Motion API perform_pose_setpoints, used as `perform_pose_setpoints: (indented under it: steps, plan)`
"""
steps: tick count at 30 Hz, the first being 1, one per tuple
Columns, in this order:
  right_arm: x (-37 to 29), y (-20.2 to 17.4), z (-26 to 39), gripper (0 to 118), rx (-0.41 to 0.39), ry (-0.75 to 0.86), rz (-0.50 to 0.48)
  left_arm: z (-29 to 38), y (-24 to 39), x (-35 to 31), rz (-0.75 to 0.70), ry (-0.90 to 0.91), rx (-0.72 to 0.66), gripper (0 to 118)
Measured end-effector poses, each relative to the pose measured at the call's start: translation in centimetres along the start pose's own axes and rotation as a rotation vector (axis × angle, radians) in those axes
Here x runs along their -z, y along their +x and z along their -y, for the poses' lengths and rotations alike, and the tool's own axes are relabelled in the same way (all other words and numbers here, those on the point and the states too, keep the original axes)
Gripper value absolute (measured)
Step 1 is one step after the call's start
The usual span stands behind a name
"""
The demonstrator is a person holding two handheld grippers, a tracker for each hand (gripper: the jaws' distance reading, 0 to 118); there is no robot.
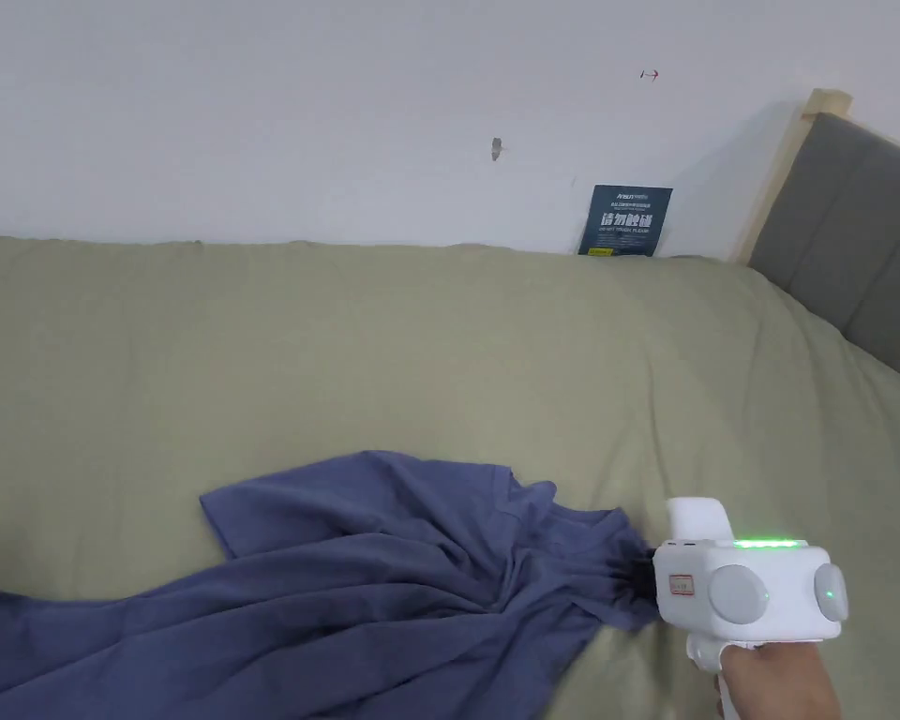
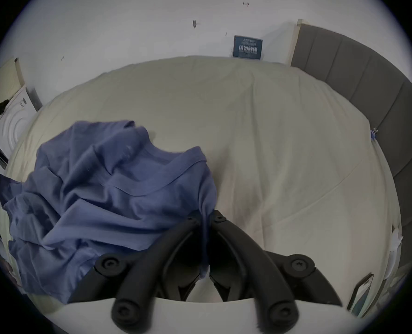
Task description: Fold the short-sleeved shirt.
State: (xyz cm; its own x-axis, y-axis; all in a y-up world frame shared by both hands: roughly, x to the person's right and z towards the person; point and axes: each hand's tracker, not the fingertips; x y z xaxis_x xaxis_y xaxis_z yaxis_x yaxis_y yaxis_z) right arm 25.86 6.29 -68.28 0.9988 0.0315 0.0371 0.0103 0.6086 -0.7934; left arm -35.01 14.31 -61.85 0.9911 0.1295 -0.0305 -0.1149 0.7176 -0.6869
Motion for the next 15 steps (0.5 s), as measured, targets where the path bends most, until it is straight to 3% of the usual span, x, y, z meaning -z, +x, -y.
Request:
perform_pose_setpoints:
  steps: [2, 6, 15]
  plan:
    - [-1.0, 0.3, -0.3, 7, 0.003, 0.014, -0.022, 0.1, -0.4, 0.7, -0.047, 0.012, -0.001, 0]
    - [-6.0, 0.1, -2.1, 6, 0.018, 0.126, -0.066, -0.4, -0.8, -0.1, 0.045, 0.049, -0.005, 0]
    - [-22.3, -1.2, -11.9, 7, -0.053, 0.432, -0.119, -9.0, -1.0, -11.5, -0.019, 0.326, 0.032, 0]
